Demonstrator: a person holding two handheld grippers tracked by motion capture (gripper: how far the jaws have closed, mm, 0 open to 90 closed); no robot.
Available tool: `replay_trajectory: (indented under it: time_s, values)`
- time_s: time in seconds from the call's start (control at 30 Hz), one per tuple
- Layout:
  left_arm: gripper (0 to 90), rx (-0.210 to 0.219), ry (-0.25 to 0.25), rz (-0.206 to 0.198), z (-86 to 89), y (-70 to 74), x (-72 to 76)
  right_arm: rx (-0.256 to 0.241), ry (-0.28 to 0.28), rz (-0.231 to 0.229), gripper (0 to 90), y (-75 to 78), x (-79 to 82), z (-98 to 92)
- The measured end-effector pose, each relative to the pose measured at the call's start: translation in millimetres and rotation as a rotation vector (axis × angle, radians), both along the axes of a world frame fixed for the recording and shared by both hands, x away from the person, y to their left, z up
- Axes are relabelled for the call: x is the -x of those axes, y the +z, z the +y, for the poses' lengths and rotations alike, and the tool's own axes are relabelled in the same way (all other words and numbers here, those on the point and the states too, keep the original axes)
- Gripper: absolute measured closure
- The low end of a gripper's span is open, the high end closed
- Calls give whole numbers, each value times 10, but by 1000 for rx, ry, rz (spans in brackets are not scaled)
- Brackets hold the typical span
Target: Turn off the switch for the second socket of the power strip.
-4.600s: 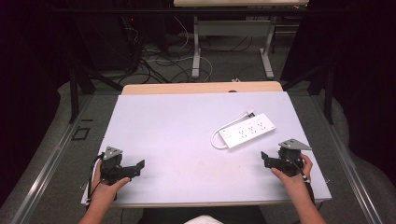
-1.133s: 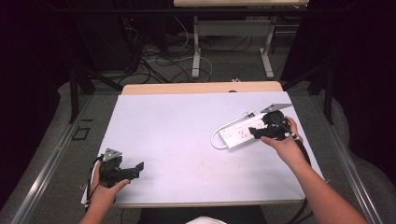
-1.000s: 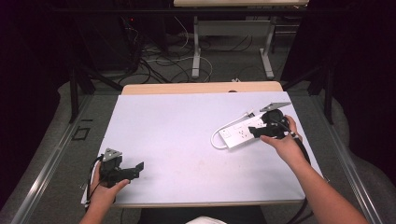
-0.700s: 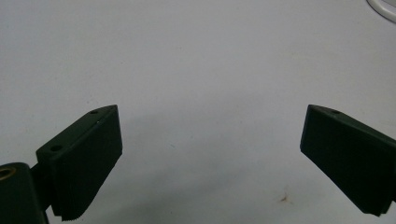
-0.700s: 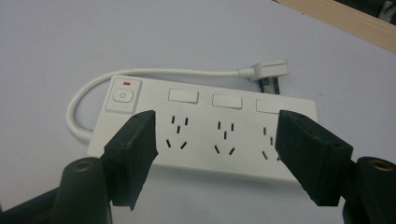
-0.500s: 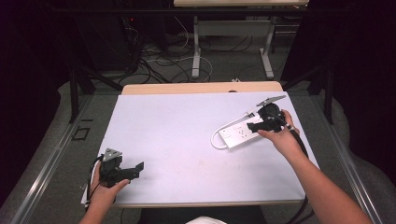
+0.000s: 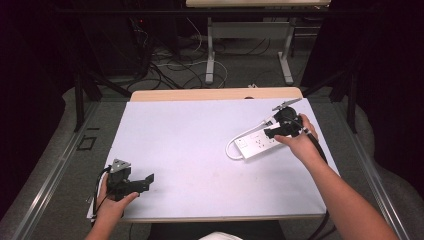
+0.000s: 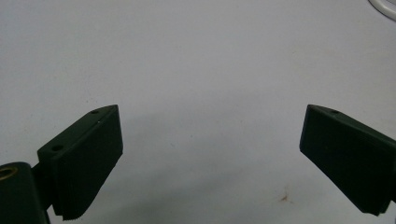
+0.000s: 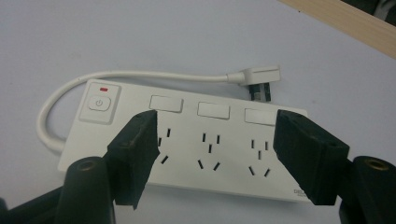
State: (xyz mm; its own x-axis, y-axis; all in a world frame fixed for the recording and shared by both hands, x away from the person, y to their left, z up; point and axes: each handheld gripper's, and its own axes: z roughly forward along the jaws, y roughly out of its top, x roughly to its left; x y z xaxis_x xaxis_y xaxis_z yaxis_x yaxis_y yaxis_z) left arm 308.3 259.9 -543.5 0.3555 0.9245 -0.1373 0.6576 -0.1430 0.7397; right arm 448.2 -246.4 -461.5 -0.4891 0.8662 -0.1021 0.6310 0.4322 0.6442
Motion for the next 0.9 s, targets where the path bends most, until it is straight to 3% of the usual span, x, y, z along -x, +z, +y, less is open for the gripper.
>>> replay_trajectory:
  time_s: [0.33,0.9]
  values:
    - [60,-2,-3,5,0,-1,-3,-15,-34,45,332,-67,-115,-48]
    - [63,-2,-2,9,1,-5,-6,-50,-97,60,464,-139,-293,-133]
